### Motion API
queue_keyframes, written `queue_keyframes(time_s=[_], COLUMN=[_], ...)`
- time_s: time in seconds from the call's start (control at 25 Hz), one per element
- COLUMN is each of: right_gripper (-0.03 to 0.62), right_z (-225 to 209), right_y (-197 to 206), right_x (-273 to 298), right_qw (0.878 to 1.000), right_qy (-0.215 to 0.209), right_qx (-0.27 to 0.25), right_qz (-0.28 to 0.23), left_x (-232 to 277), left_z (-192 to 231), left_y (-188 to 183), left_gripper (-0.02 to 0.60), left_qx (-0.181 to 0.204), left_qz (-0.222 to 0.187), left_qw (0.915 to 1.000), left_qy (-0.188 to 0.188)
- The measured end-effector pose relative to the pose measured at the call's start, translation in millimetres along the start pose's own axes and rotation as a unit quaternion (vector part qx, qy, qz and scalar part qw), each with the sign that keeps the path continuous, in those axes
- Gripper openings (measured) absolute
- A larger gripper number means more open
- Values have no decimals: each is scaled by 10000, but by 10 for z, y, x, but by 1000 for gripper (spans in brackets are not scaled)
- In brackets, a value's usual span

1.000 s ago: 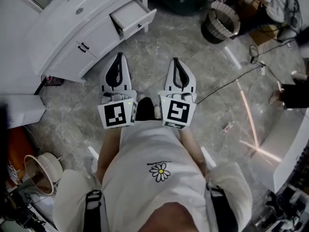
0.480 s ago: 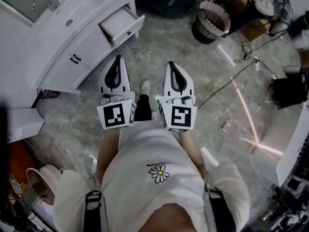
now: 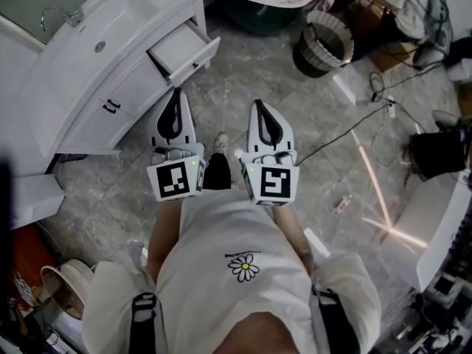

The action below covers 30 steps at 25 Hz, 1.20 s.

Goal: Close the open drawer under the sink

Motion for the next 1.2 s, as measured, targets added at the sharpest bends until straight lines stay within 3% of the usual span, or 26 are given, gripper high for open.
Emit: queue_keyframes(time_s=[0.36, 0.64, 0.88, 1.2], right_gripper=[29, 29, 29, 29], right_z=[-374, -559, -652, -999], right_y=[-112, -287, -291, -354], right_x=[1006, 1846, 2176, 2292], right_qw=[9998, 9992, 9992, 9993], right_qy=[-155, -339, -379, -373], right_qx=[-55, -170, -86, 74], right_qz=[113, 104, 127, 2], left_x=[1087, 1851, 2204, 2322], left_z=[107, 320, 432, 180], left_y=[29, 155, 211, 153], left_gripper=[20, 20, 21, 20], left_qx=[-118, -157, -116, -42], left_qz=[-158, 3, -61, -9], left_qw=[9998, 9998, 9998, 9997], left_qy=[-7, -81, -137, -239])
Point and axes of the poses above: the fingertips, and each gripper's own axes: x forward along the fingers, z to its left, y out of its underside, the point moved 10 cm from there along -x, backward along the fingers, and after that the axes turned 15 degrees about -y, right-handed, at the moved point
